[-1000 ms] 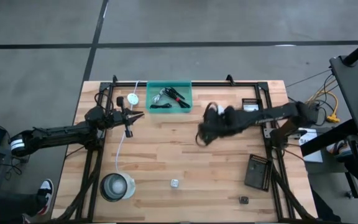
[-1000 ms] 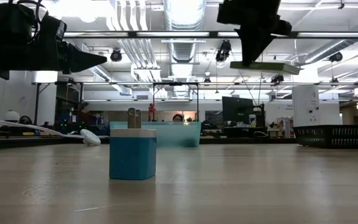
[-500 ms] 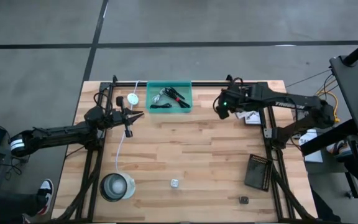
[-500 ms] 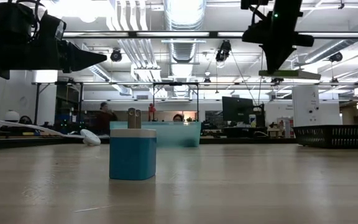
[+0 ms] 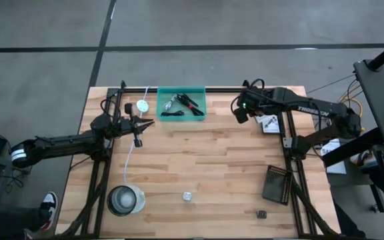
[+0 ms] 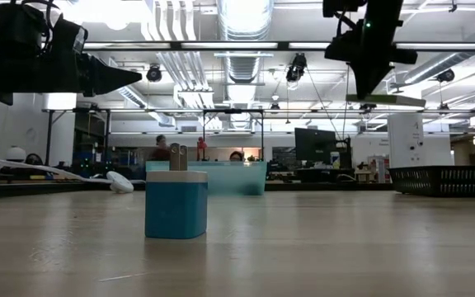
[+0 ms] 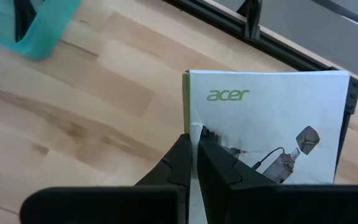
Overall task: Pick and place items into bin
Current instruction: Put the card reader box into the top black bin
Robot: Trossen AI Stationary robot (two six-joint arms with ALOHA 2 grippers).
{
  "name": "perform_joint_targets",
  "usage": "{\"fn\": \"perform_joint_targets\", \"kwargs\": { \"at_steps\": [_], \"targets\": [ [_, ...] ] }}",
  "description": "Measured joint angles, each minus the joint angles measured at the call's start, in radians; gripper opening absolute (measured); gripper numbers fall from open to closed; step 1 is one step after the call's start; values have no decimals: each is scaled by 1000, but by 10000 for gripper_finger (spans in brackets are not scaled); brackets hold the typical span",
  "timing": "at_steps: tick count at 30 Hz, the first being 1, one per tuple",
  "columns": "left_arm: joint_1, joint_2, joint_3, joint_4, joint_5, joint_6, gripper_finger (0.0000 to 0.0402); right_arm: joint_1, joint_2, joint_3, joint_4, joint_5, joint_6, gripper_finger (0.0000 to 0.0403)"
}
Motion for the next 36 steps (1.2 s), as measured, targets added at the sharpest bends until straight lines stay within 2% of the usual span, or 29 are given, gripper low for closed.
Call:
{"fn": "perform_joint_targets", "kwargs": {
  "at_steps": [25,32,36],
  "targets": [
    [0,0,0,0,0,0,15,-120,0,19,2,-4,-17,8],
    [0,0,0,0,0,0,15,-186,0,-15,3,2,-16,8],
    [0,0,0,0,0,1,15,-230,0,-64,3,-41,9,8]
  ]
}}
